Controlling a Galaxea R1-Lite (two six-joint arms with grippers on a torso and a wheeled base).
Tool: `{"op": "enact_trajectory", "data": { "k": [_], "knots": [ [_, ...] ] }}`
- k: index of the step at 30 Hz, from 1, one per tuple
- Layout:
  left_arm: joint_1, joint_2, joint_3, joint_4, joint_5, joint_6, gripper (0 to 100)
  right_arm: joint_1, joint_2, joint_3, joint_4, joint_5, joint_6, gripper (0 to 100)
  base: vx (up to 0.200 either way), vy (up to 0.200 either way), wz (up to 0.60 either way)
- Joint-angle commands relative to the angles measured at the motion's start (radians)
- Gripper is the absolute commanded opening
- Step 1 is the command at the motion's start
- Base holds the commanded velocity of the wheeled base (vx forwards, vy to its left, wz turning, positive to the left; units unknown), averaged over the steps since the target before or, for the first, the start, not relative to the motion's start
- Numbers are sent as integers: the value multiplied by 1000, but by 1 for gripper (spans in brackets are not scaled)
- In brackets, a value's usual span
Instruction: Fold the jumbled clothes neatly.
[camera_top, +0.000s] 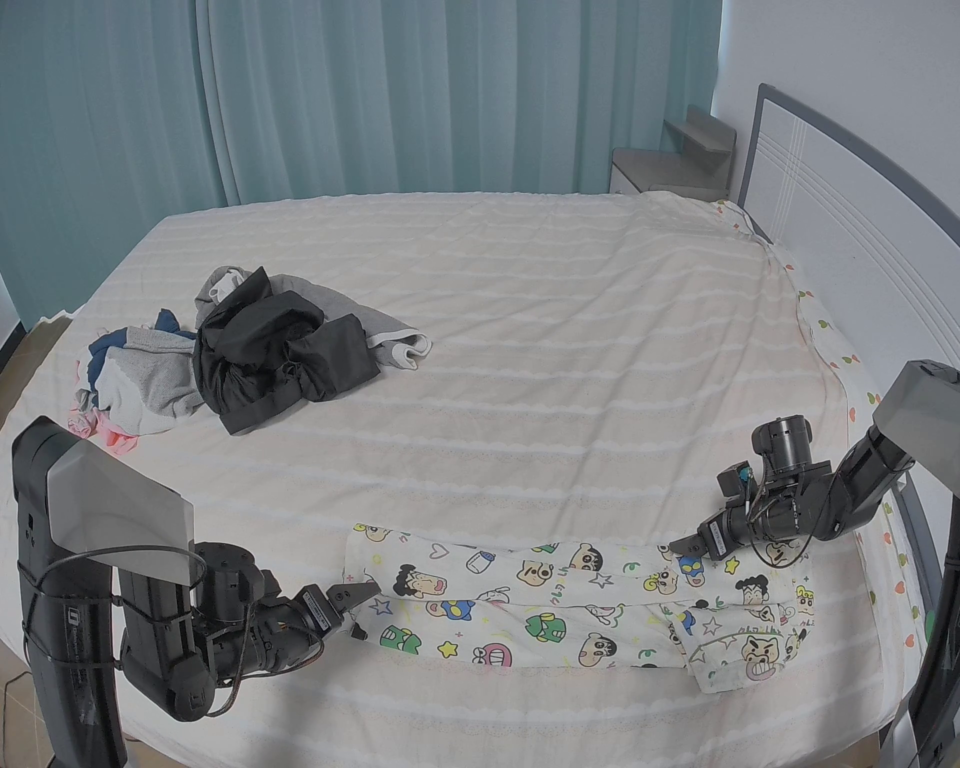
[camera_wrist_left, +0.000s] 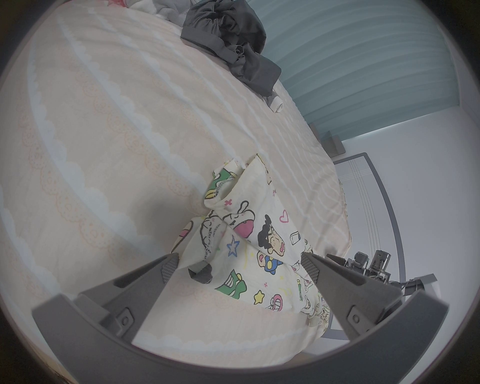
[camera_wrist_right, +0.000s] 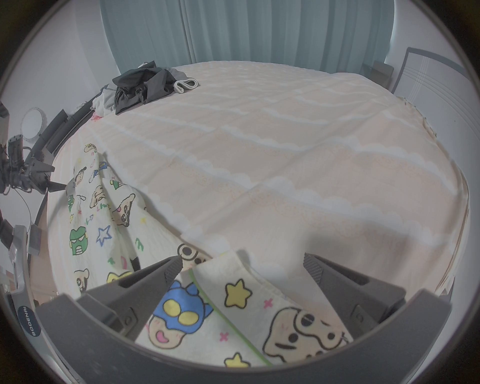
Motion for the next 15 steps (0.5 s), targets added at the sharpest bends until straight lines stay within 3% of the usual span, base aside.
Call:
{"op": "enact_trajectory", "data": {
  "k": [1, 9, 10, 15],
  "knots": [
    [-1, 1, 0, -18, 1, 1, 100, 9, 43, -27, -4, -21, 2, 100, 0, 0, 0],
    [-3, 1, 0, -18, 1, 2, 100, 24, 41, -18, -5, -35, 5, 100, 0, 0, 0],
    [-3, 1, 0, -18, 1, 2, 100, 26, 40, -17, -4, -35, 5, 0, 0, 0, 0],
    [-3, 3, 0, -18, 3, 4, 100, 35, 26, -9, -7, -35, 22, 0, 0, 0, 0]
  ]
}}
